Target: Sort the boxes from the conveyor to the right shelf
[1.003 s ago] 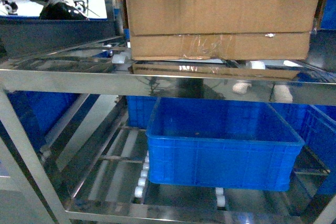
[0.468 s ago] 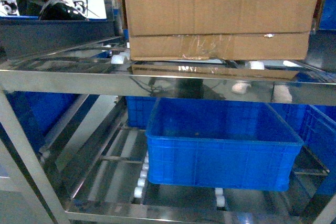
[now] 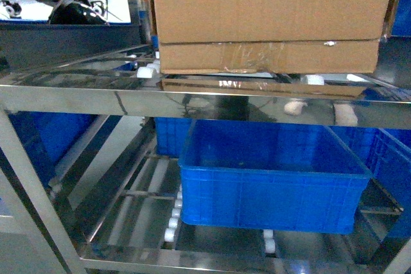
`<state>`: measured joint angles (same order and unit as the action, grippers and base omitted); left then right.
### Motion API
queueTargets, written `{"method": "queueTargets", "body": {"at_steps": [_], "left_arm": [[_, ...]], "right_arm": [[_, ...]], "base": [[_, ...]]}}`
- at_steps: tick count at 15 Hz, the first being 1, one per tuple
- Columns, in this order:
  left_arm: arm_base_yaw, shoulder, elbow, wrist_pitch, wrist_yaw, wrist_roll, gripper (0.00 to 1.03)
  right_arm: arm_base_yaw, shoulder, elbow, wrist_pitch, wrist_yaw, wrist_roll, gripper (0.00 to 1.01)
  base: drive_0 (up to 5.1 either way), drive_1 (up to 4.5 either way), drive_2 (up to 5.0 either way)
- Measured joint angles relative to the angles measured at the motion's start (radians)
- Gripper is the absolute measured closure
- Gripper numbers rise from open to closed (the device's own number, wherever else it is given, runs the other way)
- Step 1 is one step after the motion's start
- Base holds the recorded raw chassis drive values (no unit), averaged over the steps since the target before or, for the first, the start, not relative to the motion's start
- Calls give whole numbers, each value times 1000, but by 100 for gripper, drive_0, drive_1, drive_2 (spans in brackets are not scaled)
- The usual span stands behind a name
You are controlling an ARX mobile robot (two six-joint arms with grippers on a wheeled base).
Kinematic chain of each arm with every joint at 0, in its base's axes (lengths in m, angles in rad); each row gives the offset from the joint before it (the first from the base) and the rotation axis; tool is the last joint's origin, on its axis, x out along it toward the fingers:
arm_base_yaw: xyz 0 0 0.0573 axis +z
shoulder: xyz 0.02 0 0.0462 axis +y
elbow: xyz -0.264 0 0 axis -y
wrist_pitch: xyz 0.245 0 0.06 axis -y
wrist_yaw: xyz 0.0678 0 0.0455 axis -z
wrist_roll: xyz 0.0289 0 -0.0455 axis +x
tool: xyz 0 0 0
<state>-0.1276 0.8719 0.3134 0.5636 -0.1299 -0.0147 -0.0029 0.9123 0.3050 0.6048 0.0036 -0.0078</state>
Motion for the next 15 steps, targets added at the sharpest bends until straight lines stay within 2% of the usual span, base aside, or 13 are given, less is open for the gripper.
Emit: {"method": "queueTargets", "body": {"at_steps": [3,4,5,6,14,15], "left_arm": [[40,-98,-109,3,37,0,101],[69,-132,-133,-6,69,0,101],[120,-168,-159,-18,125,2,101],[133,-200,-181,-29,119,1,101],[126,-442,-271,-179,129,1,101],[126,-461,-298,-142,129,1,101]], "right_arm": [[-2,-100,-103,2,-2,0,99],[-2,-134,-129,-5,-2,0,99],[-2,-169,-155,-14,-2,0,99],[-2,-204,-179,-32,-2,0,99],[-2,-458,-266,-191,-3,0,99],[-2,-470,-292,-168,-3,0,99]], "base": [[0,0,0],[0,0,0],[0,0,0],[0,0,0],[0,0,0],[0,0,0]]}}
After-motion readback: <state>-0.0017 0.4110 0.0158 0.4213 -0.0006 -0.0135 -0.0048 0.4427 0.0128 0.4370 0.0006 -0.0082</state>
